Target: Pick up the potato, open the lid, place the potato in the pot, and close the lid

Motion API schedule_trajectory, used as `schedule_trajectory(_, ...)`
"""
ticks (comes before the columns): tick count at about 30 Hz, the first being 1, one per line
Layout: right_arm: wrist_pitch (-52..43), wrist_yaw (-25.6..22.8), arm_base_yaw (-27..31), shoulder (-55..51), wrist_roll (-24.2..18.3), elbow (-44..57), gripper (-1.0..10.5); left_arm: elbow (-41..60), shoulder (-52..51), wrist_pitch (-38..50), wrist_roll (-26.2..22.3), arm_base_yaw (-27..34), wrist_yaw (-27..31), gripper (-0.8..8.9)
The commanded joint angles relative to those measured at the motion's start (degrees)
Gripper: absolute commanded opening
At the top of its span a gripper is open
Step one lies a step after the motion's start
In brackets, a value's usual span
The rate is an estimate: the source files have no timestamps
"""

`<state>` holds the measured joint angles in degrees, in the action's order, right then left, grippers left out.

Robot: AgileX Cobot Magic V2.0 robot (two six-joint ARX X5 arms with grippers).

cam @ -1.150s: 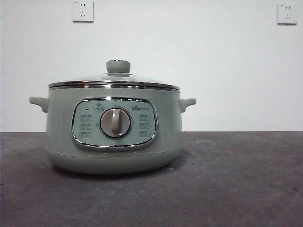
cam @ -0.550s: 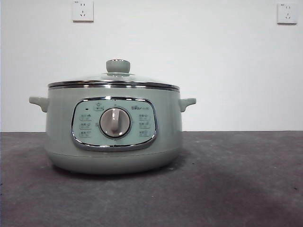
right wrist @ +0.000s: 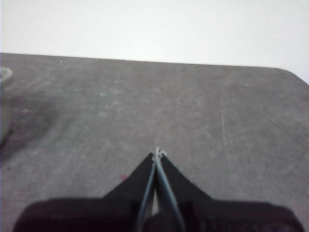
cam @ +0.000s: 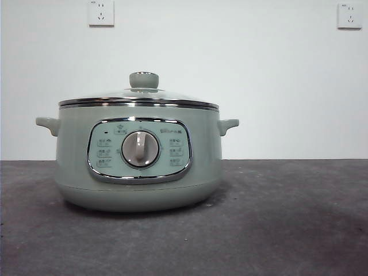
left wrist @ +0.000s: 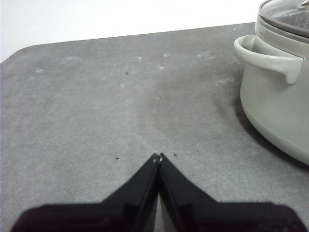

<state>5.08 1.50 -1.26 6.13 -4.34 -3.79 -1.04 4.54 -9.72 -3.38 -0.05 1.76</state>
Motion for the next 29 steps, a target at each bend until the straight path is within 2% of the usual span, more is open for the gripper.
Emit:
schedule_trajectory(1,-0.7,0.0,0.2,-1.0,-0.2,2.2,0.0,0.6,0.0,0.3,0.4,0.0,-0.3,-0.02)
schedule_trajectory(6,5.7,-1.7,0.2,-3.8,-0.5,2.9,0.0,0.6,0.0,0.3,0.4,0.0,-0.3,-0.02)
schedule_trajectory(14,5.6,-3.4,0.2,-5.7,-0.4,3.0,0.0,0.6,0.1,0.3,0.4,0.0,-0.3,-0.02)
schedule_trajectory(29,5.5,-3.4,0.2,-5.7,-0.2,3.0,0.0,0.6,0.1,0.3,0.4,0.0,-0.3,-0.02)
